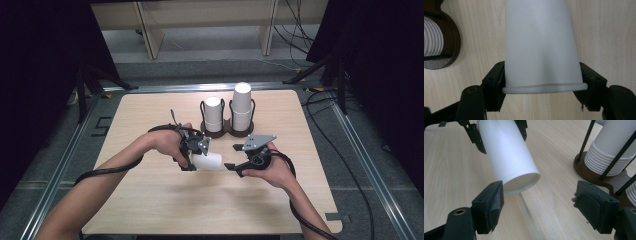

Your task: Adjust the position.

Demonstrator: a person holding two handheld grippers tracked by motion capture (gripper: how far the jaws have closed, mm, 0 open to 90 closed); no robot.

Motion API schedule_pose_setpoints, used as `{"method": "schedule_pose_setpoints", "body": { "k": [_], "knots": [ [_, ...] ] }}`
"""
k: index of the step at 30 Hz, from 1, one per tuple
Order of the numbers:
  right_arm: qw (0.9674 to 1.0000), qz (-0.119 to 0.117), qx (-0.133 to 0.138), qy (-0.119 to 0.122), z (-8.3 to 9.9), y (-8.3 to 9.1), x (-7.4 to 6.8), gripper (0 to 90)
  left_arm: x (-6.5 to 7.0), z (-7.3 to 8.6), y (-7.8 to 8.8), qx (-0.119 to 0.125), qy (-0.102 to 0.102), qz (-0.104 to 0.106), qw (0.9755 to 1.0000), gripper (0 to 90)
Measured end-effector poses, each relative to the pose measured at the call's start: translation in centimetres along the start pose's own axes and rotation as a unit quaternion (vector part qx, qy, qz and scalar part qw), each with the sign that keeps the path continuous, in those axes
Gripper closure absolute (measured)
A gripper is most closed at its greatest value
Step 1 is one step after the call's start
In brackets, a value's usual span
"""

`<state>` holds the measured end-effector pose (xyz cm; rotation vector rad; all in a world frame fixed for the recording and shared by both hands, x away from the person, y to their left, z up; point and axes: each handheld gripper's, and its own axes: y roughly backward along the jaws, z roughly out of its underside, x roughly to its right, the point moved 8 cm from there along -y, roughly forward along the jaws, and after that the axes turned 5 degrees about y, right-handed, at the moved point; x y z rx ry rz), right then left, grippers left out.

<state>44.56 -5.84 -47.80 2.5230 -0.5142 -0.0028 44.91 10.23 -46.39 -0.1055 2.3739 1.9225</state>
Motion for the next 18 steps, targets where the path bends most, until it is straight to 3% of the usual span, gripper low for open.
{"method": "schedule_pose_setpoints", "body": {
  "k": [1,6,7,10,18],
  "knots": [
    [1.0,-0.003,-0.004,-0.008,0.04,0.02,-0.17,23.8,-0.01,-0.05,0.01,-0.001,0.0,0.0,1.0,33.3],
    [0.9999,-0.008,-0.009,0.004,-0.19,-0.16,-0.38,23.8,0.02,-0.22,0.0,-0.007,-0.007,0.0,0.9999,33.3],
    [0.9999,-0.009,-0.009,-0.005,-0.23,-0.22,-0.56,23.8,0.0,-0.27,0.01,-0.007,-0.008,0.0,0.9999,33.3],
    [0.9999,-0.01,-0.008,0.009,-0.45,-0.37,-0.52,23.7,-0.03,-0.42,0.08,-0.011,-0.011,-0.002,0.9999,33.3],
    [0.9996,-0.025,-0.011,0.01,-0.83,-0.79,-1.04,23.7,-0.05,-0.6,0.06,-0.018,-0.014,-0.002,0.9997,33.5]
  ]
}}
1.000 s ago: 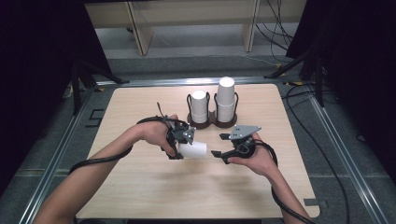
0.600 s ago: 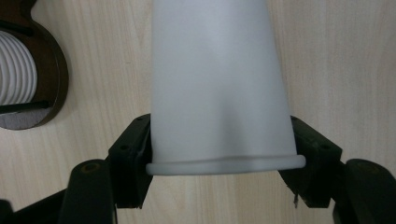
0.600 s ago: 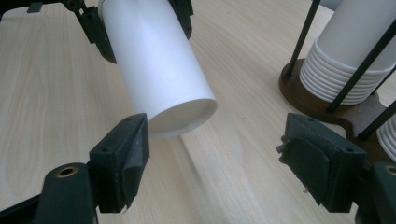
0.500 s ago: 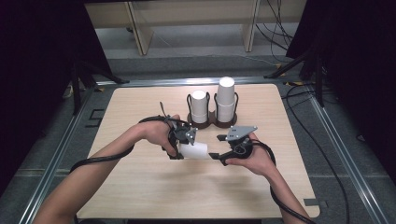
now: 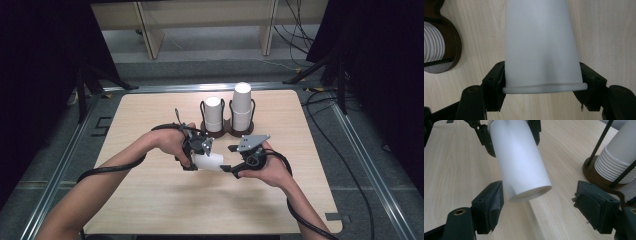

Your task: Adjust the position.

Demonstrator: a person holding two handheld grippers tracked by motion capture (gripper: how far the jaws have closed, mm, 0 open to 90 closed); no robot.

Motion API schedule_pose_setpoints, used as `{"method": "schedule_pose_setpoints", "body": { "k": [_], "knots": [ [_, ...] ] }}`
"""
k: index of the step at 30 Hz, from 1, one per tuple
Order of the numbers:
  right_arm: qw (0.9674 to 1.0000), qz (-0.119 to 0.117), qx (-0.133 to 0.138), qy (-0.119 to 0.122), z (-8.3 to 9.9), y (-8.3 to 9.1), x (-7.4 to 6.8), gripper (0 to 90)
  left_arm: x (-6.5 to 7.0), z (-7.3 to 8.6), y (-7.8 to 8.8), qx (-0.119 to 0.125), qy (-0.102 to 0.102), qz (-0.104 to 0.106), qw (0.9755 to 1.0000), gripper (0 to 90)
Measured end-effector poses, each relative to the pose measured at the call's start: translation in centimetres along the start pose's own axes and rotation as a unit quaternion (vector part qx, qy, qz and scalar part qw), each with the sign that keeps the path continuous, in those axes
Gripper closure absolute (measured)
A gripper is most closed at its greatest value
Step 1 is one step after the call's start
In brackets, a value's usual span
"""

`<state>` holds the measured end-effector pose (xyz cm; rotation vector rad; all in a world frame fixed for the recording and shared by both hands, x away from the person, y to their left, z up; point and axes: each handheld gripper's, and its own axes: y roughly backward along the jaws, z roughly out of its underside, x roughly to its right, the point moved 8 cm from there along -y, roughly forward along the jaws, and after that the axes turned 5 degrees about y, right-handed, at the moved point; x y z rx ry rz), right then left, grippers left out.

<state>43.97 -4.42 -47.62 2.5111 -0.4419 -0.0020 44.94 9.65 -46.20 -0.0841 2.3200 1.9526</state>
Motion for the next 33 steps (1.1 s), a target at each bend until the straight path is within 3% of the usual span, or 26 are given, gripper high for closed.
{"method": "schedule_pose_setpoints", "body": {
  "k": [13,18,33],
  "knots": [
    [0.9997,-0.011,-0.008,0.02,-0.7,-1.0,-0.3,23.8,0.1,-0.4,0.1,-0.004,-0.005,0.002,1.0,33.5],
    [0.9997,-0.018,-0.012,0.009,-0.8,-1.3,-0.5,23.7,0.2,-0.5,0.0,-0.006,-0.008,0.003,0.9999,33.5],
    [0.9991,-0.03,-0.021,0.023,-0.9,-2.0,-1.0,23.6,0.3,-0.7,0.0,-0.01,-0.011,0.007,0.9999,33.5]
  ]
}}
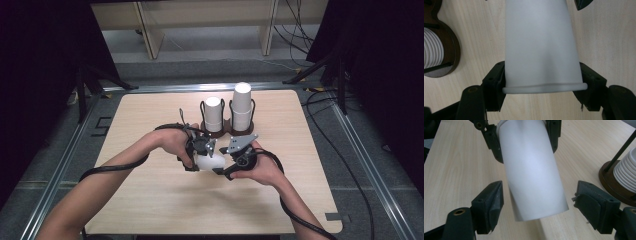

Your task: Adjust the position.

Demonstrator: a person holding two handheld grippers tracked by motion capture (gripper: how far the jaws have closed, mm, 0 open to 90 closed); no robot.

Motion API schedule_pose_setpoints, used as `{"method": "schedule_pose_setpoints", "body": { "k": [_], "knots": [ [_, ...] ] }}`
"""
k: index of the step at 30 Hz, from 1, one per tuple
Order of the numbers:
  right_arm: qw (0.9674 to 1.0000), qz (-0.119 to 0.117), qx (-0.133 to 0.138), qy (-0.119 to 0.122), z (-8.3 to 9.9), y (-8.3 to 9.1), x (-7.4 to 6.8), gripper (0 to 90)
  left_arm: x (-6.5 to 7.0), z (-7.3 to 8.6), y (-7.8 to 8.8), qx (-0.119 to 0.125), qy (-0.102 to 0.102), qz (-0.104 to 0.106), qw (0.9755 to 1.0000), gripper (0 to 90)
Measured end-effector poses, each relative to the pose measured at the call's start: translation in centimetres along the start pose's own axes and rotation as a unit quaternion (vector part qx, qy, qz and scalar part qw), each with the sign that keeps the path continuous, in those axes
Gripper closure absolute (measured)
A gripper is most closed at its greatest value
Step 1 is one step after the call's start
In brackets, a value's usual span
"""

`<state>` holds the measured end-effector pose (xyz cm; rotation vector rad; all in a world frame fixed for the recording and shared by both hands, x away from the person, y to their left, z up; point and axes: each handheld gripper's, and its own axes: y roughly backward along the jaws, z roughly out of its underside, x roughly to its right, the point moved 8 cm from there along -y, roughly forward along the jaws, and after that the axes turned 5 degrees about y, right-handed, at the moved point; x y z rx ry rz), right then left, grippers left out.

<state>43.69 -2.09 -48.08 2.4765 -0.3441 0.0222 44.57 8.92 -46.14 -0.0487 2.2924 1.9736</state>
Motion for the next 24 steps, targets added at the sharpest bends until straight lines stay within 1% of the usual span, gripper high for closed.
{"method": "schedule_pose_setpoints", "body": {
  "k": [1,2,3,4,5,6,7,8,9,12,13,14,15,20,21,24],
  "knots": [
    [1.0,0.0,0.0,0.001,0.0,-0.1,0.0,23.6,0.0,0.0,0.0,-0.001,-0.001,0.001,1.0,33.5],
    [1.0,-0.004,-0.002,-0.005,0.0,-0.1,-0.2,23.6,0.1,0.0,-0.1,-0.001,0.0,0.002,1.0,33.5],
    [1.0,-0.004,-0.002,-0.003,0.0,-0.1,-0.2,23.5,0.1,0.0,-0.1,-0.002,-0.001,0.001,1.0,33.5],
    [1.0,-0.002,-0.001,0.006,-0.1,-0.2,-0.1,23.6,0.1,0.0,-0.1,-0.001,0.0,0.001,1.0,33.5],
    [1.0,-0.005,0.0,0.006,-0.1,-0.3,-0.1,23.6,0.1,0.0,-0.1,-0.002,0.0,0.001,1.0,33.6],
    [0.9999,-0.008,-0.005,-0.005,0.0,-0.3,-0.3,23.7,0.1,0.0,-0.1,-0.001,0.0,0.001,1.0,33.5],
    [0.9999,-0.007,-0.004,0.007,0.0,-0.4,-0.2,23.7,0.1,0.0,-0.1,-0.002,0.0,0.001,1.0,33.6],
    [1.0,-0.006,-0.006,0.004,0.1,-0.4,-0.2,23.8,0.1,0.0,-0.1,-0.002,-0.001,0.001,1.0,33.5],
    [0.9999,-0.01,-0.006,0.002,0.1,-0.5,-0.3,23.8,0.1,0.0,-0.1,-0.002,-0.001,0.001,1.0,33.6],
    [0.9999,-0.009,-0.008,0.006,0.1,-0.7,-0.3,23.9,0.1,0.0,0.0,-0.005,-0.002,0.001,1.0,33.6],
    [0.9999,-0.014,-0.009,0.001,0.1,-0.8,-0.5,23.9,0.1,0.0,0.0,-0.006,-0.003,0.002,1.0,33.6],
    [0.9998,-0.012,-0.008,0.01,0.1,-0.8,-0.4,23.8,0.1,0.0,0.0,-0.007,-0.003,0.004,1.0,33.6],
    [0.9999,-0.012,-0.011,0.005,0.1,-0.9,-0.4,23.9,0.1,0.0,0.0,-0.008,-0.003,0.003,1.0,33.6],
    [0.9998,-0.012,-0.011,0.009,0.2,-1.2,-0.4,24.0,0.2,-0.1,0.0,-0.007,-0.005,0.004,1.0,33.6],
    [0.9997,-0.012,-0.01,0.018,0.1,-1.2,-0.3,24.0,0.1,-0.1,0.1,-0.008,-0.006,0.003,0.9999,33.6],
    [0.9998,-0.013,-0.011,0.014,0.1,-1.2,-0.4,24.2,0.1,-0.2,0.1,-0.006,-0.005,0.002,1.0,33.7]
  ]
}}
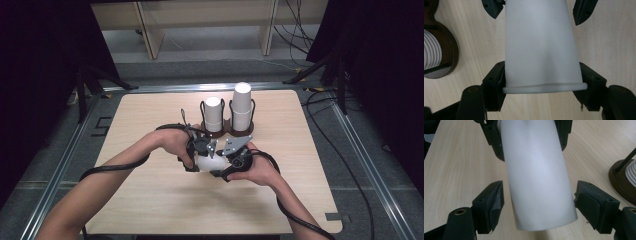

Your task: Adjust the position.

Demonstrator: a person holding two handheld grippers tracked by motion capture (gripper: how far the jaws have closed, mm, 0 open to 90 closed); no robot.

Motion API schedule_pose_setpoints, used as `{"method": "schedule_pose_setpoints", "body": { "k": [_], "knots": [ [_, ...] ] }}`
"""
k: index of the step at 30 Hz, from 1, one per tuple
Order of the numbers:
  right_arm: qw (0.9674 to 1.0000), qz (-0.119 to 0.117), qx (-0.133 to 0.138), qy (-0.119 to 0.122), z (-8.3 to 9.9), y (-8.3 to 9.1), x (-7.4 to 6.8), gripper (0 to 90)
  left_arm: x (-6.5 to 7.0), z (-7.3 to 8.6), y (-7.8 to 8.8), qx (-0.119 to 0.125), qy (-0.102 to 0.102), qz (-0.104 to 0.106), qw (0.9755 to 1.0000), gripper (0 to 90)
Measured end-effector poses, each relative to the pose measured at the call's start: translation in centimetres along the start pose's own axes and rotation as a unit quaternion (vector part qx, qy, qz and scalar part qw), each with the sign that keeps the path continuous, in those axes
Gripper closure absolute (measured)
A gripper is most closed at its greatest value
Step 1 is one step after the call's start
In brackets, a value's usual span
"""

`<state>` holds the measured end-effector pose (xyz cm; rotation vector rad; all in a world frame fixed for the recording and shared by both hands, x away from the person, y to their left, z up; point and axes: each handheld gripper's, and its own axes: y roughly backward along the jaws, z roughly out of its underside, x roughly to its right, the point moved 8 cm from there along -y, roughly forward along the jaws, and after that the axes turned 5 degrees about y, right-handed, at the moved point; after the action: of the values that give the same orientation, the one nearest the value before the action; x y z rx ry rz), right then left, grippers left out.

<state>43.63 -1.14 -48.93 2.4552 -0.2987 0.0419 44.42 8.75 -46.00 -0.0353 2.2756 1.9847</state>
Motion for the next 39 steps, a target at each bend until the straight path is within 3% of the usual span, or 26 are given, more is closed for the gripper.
{"method": "schedule_pose_setpoints", "body": {
  "k": [22,25,31,35,38,39],
  "knots": [
    [0.9999,-0.007,-0.008,-0.002,0.22,-0.42,-0.26,27.6,0.01,-0.3,0.11,-0.011,-0.015,0.002,0.9998,33.8],
    [0.9999,-0.008,-0.013,-0.003,0.35,-0.44,-0.3,28.3,0.16,-0.49,0.07,0.0,-0.004,0.003,1.0,33.8],
    [0.9998,-0.009,-0.014,0.011,0.48,-0.61,-0.22,32.1,0.29,-0.61,0.08,0.0,-0.007,0.008,0.9999,33.8],
    [0.9998,-0.012,-0.014,0.002,0.64,-0.52,-0.43,33.2,0.31,-0.73,0.06,0.005,-0.008,0.007,0.9999,33.2],
    [0.9998,-0.008,-0.013,0.014,0.73,-0.41,-0.43,33.8,0.35,-0.77,-0.03,0.01,-0.008,0.008,0.9999,31.5],
    [0.9998,-0.014,-0.013,0.008,0.81,-0.41,-0.64,34.0,0.36,-0.8,-0.06,0.014,-0.011,0.007,0.9998,30.5]
  ]
}}
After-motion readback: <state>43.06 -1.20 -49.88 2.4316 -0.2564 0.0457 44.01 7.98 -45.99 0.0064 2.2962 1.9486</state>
